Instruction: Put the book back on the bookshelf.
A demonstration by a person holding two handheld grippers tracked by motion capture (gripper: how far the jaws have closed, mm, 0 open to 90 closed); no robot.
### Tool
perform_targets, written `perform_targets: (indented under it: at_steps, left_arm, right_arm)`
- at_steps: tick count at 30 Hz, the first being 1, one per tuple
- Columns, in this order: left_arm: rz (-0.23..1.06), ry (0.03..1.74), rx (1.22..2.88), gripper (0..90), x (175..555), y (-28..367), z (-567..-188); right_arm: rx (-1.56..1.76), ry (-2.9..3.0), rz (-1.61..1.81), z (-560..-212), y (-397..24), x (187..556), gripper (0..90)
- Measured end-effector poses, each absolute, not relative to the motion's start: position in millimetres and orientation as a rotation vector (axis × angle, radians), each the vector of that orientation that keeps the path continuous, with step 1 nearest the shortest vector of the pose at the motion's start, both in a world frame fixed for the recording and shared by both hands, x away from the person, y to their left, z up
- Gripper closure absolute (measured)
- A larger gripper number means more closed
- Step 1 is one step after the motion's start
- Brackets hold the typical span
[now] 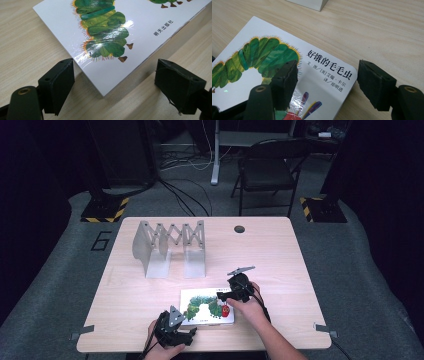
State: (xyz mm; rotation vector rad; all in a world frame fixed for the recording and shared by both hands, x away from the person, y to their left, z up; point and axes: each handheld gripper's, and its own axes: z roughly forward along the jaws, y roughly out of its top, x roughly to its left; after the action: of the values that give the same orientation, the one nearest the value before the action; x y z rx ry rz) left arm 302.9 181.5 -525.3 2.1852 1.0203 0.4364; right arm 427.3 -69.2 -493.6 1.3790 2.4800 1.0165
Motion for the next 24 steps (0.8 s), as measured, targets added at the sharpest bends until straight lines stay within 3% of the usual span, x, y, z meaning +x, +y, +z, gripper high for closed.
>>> perform_targets:
  at_steps: [24]
  left_arm:
    - [0.434, 1.037, 2.172, 4.1, 308.5, 176.4, -529.2]
  right_arm:
    - [1.344, 2.473, 1.033, -486.8, -68.8, 423.3, 32.6]
